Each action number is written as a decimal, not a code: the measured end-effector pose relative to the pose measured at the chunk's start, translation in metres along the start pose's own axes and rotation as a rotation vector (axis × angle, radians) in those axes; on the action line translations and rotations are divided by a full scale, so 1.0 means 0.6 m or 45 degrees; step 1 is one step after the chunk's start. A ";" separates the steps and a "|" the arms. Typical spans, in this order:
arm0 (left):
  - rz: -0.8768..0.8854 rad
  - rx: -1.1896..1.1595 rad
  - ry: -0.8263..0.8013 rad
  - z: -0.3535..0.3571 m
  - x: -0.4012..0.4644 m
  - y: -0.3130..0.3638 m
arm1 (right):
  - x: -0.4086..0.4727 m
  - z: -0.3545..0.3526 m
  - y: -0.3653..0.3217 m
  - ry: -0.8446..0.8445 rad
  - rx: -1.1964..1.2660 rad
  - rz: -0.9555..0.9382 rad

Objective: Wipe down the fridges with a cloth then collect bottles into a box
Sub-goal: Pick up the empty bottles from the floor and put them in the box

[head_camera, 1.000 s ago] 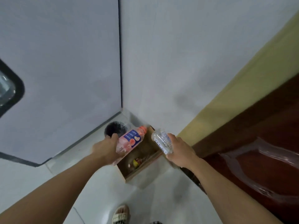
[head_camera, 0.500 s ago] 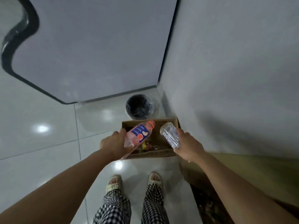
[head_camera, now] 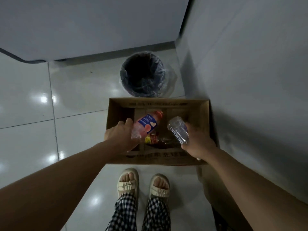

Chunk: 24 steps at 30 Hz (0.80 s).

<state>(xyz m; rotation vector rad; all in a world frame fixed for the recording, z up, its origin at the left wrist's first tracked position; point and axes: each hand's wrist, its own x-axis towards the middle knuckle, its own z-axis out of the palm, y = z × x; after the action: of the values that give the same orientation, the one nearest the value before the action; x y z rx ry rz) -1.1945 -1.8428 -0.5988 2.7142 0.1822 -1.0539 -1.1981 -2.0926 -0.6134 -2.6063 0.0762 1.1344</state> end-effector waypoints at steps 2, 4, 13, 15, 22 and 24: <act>0.015 0.009 0.008 0.042 0.056 -0.004 | 0.055 0.037 0.010 0.004 -0.006 -0.005; 0.025 0.038 0.021 0.085 0.106 -0.008 | 0.105 0.071 0.020 0.011 -0.029 0.010; 0.087 0.097 0.081 0.236 0.250 -0.029 | 0.247 0.168 0.072 -0.065 -0.092 0.066; 0.111 0.091 0.085 0.249 0.262 -0.029 | 0.256 0.182 0.077 -0.104 -0.085 0.053; 0.178 0.092 0.006 0.225 0.243 -0.012 | 0.230 0.177 0.061 -0.127 -0.073 0.052; 0.206 0.125 0.022 0.197 0.220 -0.006 | 0.201 0.157 0.048 -0.103 -0.112 0.034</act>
<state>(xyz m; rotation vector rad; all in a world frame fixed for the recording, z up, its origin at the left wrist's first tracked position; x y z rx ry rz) -1.1749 -1.8645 -0.7734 2.7699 -0.0875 -1.0186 -1.1870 -2.0846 -0.7685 -2.6391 0.0457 1.2781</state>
